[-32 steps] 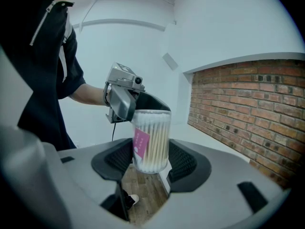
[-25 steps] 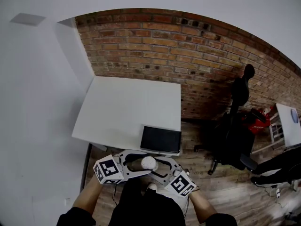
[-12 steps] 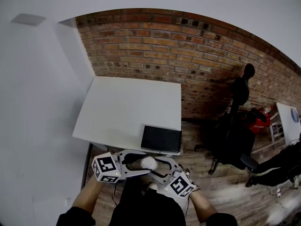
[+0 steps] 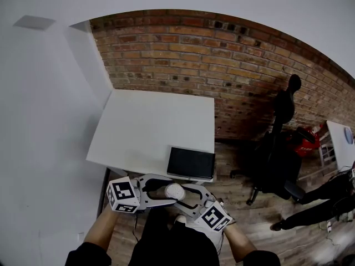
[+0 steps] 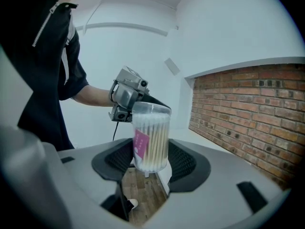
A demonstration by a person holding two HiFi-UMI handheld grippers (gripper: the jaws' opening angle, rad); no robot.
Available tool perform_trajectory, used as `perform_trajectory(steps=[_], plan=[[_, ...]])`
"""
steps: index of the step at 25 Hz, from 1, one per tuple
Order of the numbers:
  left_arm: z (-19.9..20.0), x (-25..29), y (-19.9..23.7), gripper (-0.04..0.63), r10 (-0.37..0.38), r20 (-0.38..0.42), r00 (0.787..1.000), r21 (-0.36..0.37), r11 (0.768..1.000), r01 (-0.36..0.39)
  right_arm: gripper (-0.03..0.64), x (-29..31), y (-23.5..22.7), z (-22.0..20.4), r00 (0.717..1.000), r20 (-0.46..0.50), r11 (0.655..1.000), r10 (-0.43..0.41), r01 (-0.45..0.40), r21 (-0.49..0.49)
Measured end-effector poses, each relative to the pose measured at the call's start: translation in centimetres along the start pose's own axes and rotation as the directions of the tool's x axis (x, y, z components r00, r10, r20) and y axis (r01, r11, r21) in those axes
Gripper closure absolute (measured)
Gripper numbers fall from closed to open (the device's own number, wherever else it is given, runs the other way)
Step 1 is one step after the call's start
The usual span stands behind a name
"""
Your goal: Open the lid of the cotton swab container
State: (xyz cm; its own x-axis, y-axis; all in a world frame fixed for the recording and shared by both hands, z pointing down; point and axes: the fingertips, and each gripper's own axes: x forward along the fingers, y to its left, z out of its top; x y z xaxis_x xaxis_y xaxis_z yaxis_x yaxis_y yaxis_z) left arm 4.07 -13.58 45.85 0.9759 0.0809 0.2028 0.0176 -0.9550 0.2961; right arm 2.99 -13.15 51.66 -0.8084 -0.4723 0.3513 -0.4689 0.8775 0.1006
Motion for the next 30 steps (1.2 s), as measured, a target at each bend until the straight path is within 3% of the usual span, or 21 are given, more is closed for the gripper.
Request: perform_trajectory(steps=[5, 14, 30], plan=[[0.3, 0.0, -0.1, 0.336, -0.002, -0.010, 1.000, 0.029, 1.000, 0.003, 0.377, -0.1, -0.1, 0.2, 1.000, -0.007, 1.000, -0.005, 0.005, 0.001], [2.5, -0.7, 0.3, 0.336, 0.013, 0.055, 0.998, 0.046, 0.999, -0.016, 0.377, -0.3, 0.2, -0.2, 1.000, -0.020, 1.000, 0.001, -0.001, 0.008], [5.1, -2.8, 3.2, 0.337, 0.159, 0.148, 0.976, 0.102, 0.979, -0.175, 0.377, 0.1, 2.5, -0.3, 0.998, -0.011, 0.998, 0.058, -0.058, -0.001]])
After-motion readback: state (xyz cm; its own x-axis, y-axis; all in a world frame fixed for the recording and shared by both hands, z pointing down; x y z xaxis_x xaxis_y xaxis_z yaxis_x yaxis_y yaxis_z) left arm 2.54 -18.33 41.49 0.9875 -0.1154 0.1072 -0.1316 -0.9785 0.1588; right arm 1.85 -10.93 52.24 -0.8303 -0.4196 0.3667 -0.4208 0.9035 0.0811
